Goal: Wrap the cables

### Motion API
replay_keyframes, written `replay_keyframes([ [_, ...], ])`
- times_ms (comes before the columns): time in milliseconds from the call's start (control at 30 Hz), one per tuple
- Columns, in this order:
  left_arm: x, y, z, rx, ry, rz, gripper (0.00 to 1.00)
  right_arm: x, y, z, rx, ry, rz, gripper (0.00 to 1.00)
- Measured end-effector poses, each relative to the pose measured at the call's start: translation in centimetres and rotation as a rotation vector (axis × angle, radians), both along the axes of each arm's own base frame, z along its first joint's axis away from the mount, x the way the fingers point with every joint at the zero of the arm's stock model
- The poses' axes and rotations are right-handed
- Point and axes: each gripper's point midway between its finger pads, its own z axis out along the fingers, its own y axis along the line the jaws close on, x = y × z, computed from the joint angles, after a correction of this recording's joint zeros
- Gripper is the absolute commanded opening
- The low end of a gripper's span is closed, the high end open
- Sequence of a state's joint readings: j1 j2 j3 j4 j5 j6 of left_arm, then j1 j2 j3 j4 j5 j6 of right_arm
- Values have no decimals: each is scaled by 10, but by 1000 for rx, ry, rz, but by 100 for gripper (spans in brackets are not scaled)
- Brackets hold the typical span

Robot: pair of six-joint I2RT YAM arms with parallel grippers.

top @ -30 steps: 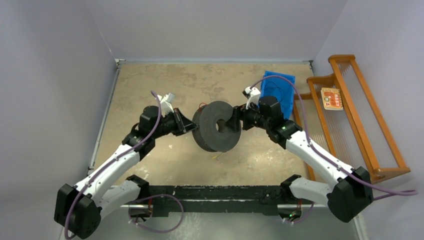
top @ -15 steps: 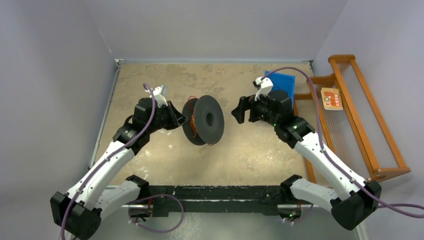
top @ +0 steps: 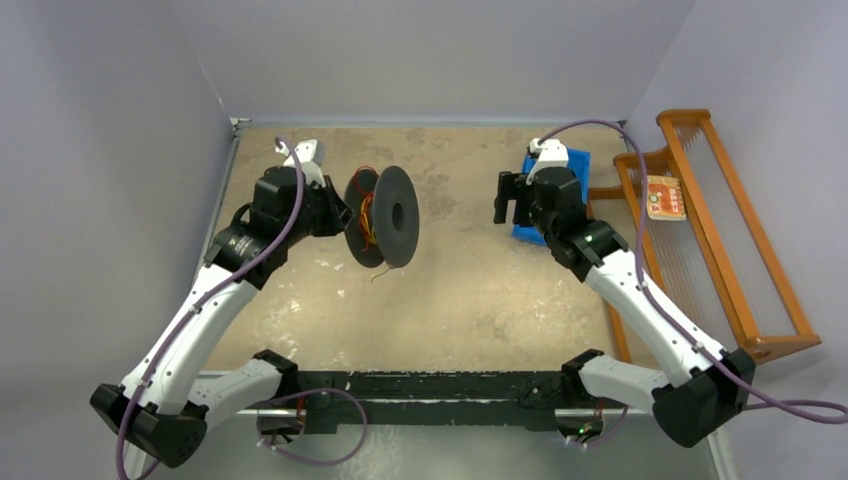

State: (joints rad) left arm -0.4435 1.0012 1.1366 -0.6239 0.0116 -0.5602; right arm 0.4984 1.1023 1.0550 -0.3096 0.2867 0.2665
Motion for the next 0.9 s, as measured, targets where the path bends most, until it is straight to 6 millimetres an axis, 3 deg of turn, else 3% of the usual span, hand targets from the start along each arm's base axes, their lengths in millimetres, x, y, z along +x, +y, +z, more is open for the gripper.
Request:
replay_keyframes([
  [167,12,6,-2,99,16,12,0,21,-35,-18,-26,45,-144,83],
  [400,24,19,-25,237,69,52,0,44,-72,-31,29,68,-310,73],
  [700,29,29,-27,298,56,99,0,78,-107,-55,25,94,-453,55],
  [900,35,29,-30,318,45,103,0,101,-124,-64,30,102,-501,49],
])
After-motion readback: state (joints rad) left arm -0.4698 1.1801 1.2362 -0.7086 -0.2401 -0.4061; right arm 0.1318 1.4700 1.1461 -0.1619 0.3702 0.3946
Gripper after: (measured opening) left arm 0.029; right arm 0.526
